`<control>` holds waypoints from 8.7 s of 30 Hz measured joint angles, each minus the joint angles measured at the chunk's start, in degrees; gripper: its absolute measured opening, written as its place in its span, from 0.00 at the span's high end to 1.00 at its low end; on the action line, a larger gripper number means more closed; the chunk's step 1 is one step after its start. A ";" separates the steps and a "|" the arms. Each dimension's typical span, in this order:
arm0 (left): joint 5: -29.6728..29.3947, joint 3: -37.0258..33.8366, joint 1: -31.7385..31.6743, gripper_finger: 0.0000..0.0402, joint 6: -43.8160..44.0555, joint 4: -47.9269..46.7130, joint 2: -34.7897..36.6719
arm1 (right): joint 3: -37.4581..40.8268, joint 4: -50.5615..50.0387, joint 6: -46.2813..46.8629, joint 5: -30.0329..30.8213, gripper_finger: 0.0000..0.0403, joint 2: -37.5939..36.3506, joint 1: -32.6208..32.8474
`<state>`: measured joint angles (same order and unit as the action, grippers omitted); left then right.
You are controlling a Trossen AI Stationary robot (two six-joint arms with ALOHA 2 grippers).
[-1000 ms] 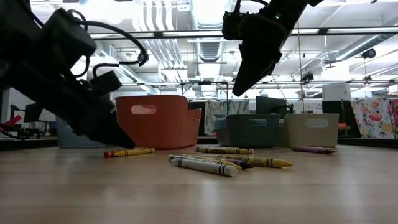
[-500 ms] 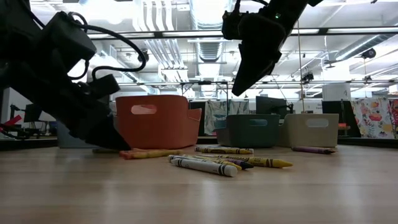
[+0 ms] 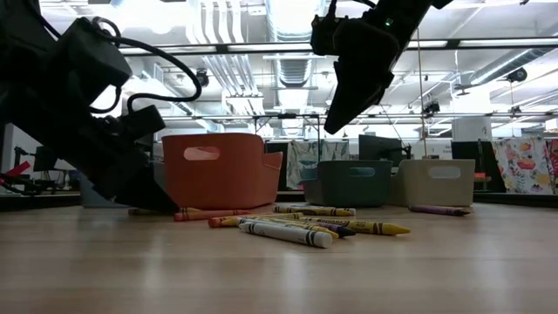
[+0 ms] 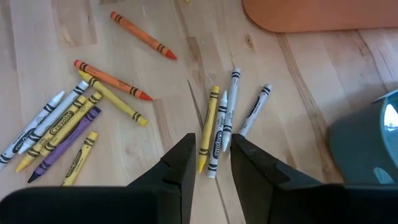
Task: Sort crayons
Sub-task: Put the yellow crayon into the white bin, then put the orange crayon into the black bin
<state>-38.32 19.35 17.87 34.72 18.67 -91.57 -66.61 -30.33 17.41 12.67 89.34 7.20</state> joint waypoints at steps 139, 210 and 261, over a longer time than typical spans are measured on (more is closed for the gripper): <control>-6.23 6.34 -6.38 0.69 -55.11 48.86 12.96 | 1.77 -18.05 12.58 8.34 0.86 -2.99 -41.75; 13.38 24.98 -0.61 0.60 -7.21 -21.04 -9.14 | 1.04 -13.25 11.53 12.93 0.65 -11.26 -13.07; 23.84 24.74 -61.49 1.00 -22.88 -60.65 30.01 | 3.69 -7.49 7.28 12.83 0.65 -11.26 -13.09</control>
<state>-14.48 44.10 -43.62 11.84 -41.98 -61.55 -62.92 -37.82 24.69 25.50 78.08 -5.89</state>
